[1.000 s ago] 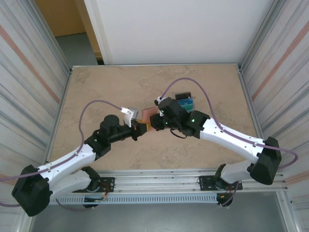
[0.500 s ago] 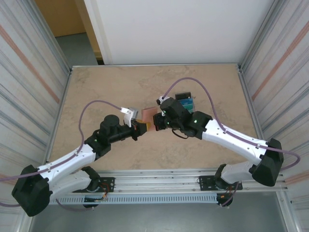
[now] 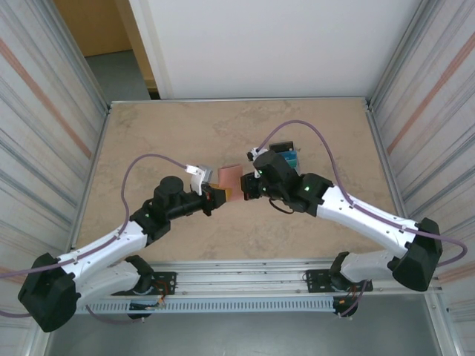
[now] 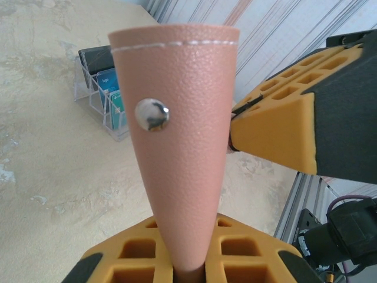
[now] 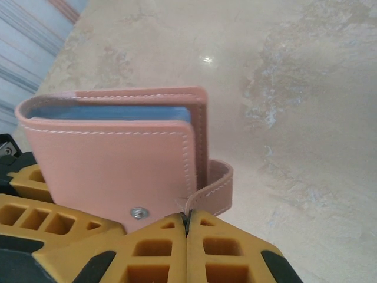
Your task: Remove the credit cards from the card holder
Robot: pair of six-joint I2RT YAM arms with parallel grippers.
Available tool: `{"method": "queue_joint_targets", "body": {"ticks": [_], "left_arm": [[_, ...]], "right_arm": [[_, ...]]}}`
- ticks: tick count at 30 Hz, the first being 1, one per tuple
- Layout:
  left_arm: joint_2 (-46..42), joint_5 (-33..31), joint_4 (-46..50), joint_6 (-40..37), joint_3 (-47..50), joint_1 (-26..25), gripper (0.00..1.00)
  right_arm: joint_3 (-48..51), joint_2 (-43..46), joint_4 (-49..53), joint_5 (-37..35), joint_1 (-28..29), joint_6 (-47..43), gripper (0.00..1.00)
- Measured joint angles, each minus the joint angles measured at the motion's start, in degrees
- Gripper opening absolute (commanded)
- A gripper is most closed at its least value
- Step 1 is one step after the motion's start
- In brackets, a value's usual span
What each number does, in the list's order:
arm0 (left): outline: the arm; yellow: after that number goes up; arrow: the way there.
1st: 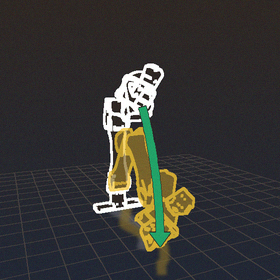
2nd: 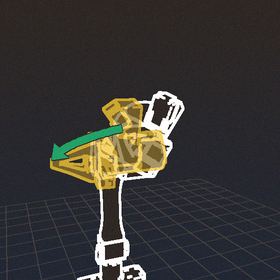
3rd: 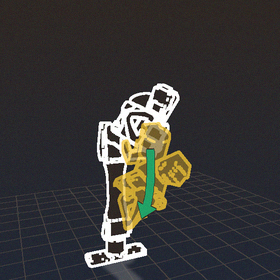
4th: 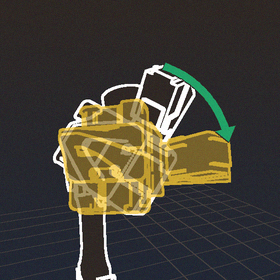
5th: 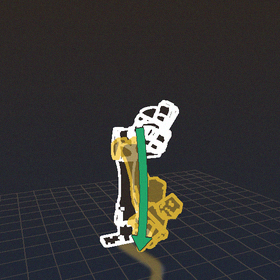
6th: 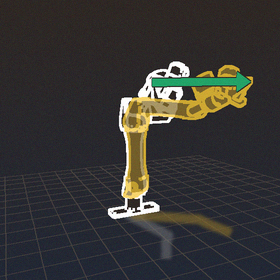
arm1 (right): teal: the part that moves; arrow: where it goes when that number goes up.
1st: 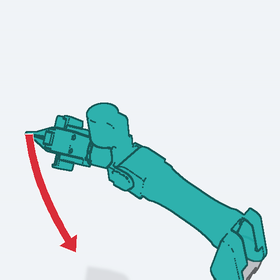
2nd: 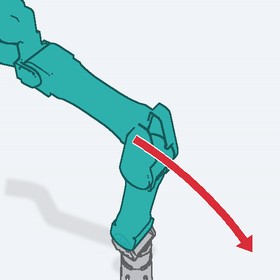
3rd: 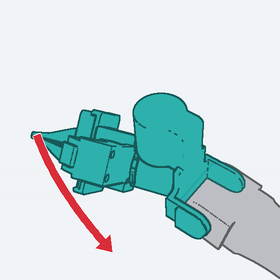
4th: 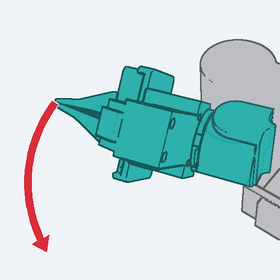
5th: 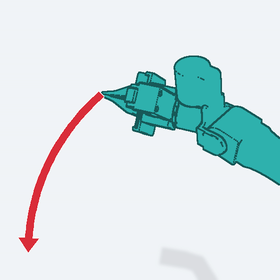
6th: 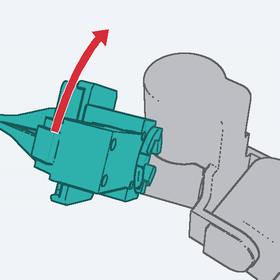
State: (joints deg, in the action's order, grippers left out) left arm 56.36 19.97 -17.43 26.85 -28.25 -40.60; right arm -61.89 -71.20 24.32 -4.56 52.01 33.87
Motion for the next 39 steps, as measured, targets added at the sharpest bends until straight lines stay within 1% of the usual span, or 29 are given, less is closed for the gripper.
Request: {"method": "queue_joint_targets", "body": {"ticks": [11,23,26,27,29,31,33,36,39], "left_arm": [[0.0,0.1,-1.1,0.2,0.0,0.0,0.0],[0.0,0.1,-1.3,0.4,0.0,0.0,0.0],[0.0,0.1,-1.3,0.4,0.0,0.0,0.0],[0.0,0.2,-1.4,0.4,0.0,0.0,0.0],[-0.2,0.3,-1.4,0.4,0.0,0.0,0.0],[-0.5,0.6,-1.4,0.4,0.0,0.0,0.0],[-0.8,1.1,-1.3,0.4,0.0,0.0,0.0],[-1.2,1.6,-1.3,0.4,0.0,0.0,0.0],[-1.3,2.8,-1.7,0.4,0.0,0.0,0.0]], "right_arm": [[1.9,2.3,-2.4,2.8,-1.0,0.1,0.0],[3.3,4.3,-3.3,3.3,-1.3,0.1,0.01],[3.3,5.1,-3.3,3.3,-1.8,0.1,0.06],[3.5,5.4,-3.3,3.3,-2.0,0.1,0.1],[4.3,6.1,-3.3,3.3,-2.6,0.2,0.2],[5.3,6.7,-3.5,3.4,-3.3,0.4,0.34],[6.8,7.1,-4.3,4.1,-4.2,0.1,0.43],[8.9,7.3,-6.2,6.0,-4.9,-0.3,0.47],[10.9,7.6,-9.0,8.8,-5.4,-0.6,0.48]]}}
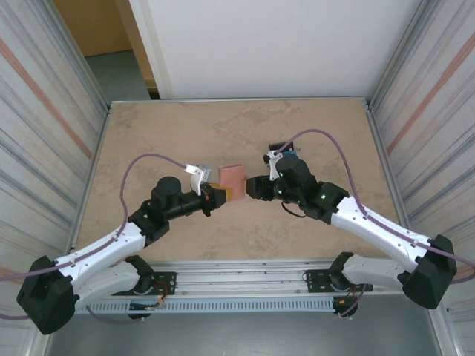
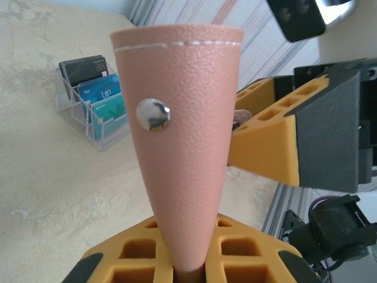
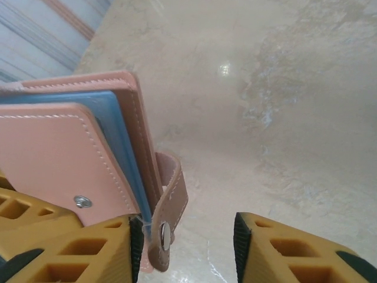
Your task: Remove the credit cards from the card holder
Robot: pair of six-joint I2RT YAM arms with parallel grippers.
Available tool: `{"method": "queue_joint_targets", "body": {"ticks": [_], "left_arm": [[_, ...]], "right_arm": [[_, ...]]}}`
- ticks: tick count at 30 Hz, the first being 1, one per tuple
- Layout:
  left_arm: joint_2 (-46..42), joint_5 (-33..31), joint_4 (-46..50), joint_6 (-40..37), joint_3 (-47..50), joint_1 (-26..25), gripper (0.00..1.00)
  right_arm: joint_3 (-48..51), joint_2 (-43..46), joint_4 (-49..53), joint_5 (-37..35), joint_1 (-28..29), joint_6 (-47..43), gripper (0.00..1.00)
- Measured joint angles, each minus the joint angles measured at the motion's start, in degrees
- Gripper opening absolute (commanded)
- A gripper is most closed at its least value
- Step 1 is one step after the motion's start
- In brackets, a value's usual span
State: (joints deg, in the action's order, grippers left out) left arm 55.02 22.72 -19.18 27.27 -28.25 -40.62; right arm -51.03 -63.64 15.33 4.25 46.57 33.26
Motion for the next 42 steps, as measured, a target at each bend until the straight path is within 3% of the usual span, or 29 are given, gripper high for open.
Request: {"method": "queue_joint_targets", "body": {"ticks": [11,17,32,42], "left_arm": [[-1.6,8.3,-2.5,1.3,0.0,0.5,0.0],[-3.9,12.9,-3.8,1.5,0.0,0.5,0.0],[-5.1,16.7,-6.5,2.2,0.0,0.5,0.0],[-5.1,17.8,-7.7,2.6,0.0,0.5,0.0]], "right_arm": [[10.5,9.0,-15.2,19.6,-9.1,-0.7,0.49],[11.5,13.6,-19.8,25.7,-10.7,-0.7,0.48],[14.1,14.5,-24.0,31.2,-10.5,-0.3,0.45],[14.1,12.4,-24.9,31.8,-8.6,-0.3,0.36]]}}
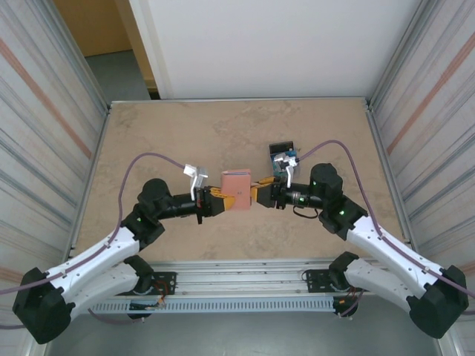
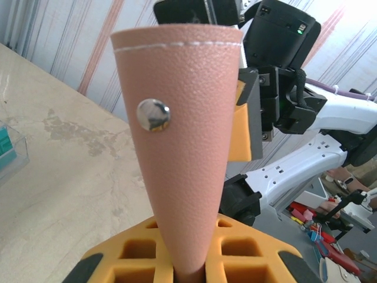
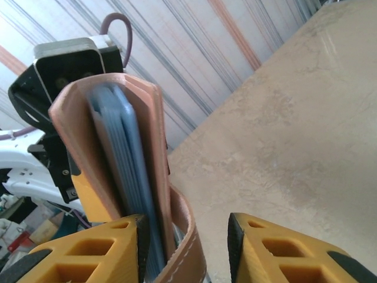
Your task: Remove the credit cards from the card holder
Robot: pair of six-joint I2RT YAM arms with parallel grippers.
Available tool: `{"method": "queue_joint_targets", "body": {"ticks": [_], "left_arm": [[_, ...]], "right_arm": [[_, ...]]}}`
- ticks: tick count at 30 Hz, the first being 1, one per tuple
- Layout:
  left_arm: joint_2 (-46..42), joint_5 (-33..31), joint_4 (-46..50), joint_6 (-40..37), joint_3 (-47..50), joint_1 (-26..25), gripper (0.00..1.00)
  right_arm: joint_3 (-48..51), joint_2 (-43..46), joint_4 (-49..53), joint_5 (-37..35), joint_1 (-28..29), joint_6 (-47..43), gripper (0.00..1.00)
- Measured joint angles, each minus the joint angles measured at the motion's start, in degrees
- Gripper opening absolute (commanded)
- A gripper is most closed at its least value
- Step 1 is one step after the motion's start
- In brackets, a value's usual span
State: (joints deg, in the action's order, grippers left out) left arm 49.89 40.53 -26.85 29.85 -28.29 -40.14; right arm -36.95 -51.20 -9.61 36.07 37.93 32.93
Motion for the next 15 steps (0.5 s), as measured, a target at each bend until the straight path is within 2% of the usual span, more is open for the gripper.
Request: {"method": "queue_joint_targets", "body": {"ticks": [6,10,12,14,15], "left_arm": [[0.0,0.1,0.0,0.0,0.0,0.0,0.0],[0.0,-0.3,0.2,0.0,0.0,0.0,0.0],[-0.2,-1.4,0.9,0.1,0.0,0.0,0.12],[-0.5,-3.0,2.2,0.4,0.0,-0.1,0.17],[-0.6,-3.8,2.8,0.5,0.0,-0.1,0.24]], "right_arm": [[0.0,-1.2,-1.6,0.2,0.9,-0.2,0.21],[0.0,-1.4,-2.2,0.1,1.5,-0.3,0.04],[0.0,-1.4,-2.2,-0.2,1.5,-0.5,0.0],[0.0,-1.3,-1.9,-0.8,1.6,-0.5,0.0],[0.0,-1.2,-1.5,-1.5,1.9,-0.6,0.0]]}}
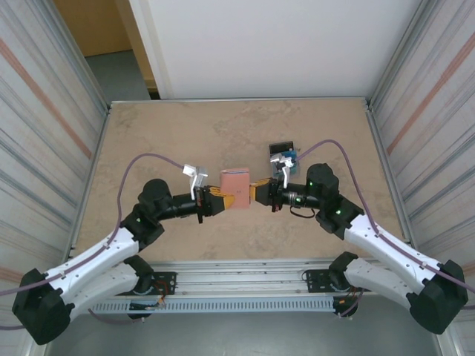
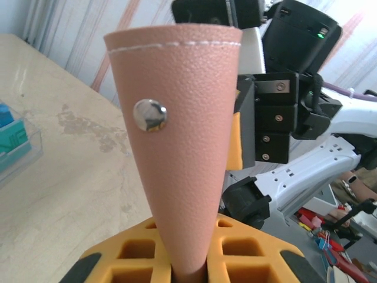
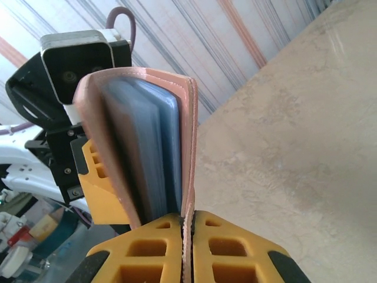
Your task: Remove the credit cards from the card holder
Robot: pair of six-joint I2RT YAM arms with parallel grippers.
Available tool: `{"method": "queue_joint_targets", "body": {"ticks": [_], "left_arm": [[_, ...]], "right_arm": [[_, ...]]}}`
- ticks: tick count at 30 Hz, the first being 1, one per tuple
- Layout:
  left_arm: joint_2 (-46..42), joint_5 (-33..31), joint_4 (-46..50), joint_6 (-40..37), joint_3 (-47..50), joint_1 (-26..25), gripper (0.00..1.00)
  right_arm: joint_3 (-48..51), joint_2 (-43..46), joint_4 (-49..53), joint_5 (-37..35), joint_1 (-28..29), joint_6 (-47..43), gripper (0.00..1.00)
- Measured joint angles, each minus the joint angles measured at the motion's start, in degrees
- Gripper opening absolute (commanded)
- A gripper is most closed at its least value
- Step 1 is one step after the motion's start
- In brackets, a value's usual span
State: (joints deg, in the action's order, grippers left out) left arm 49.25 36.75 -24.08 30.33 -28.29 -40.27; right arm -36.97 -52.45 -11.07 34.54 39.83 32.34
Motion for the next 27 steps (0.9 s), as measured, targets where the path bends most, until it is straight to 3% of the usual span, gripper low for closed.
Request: {"method": "queue_joint_targets", "body": {"ticks": [6,11,14,27], "left_arm": [[0.0,-4.0,1.6,2.1,0.0,-0.1,0.54],[1.8,-4.5,0.7,3.8,0.0,0.0,0.65],[3.9,-4.4,-0.2,4.5,0.0,0.0,0.79],[6.8,-3.8,-3.3,6.4,-0.1,0.0,0.94]], "right_arm": [[-1.3,0.5,5.9,-3.9,1.2,0.0,0.0],[-2.8,0.5,9.6,-7.8,1.6,0.2,0.0],[-3.4,0.6,11.3,-10.1,2.3,0.2,0.0],[-7.0,-0.3,17.5,-18.4,4.1,0.2,0.0]]}}
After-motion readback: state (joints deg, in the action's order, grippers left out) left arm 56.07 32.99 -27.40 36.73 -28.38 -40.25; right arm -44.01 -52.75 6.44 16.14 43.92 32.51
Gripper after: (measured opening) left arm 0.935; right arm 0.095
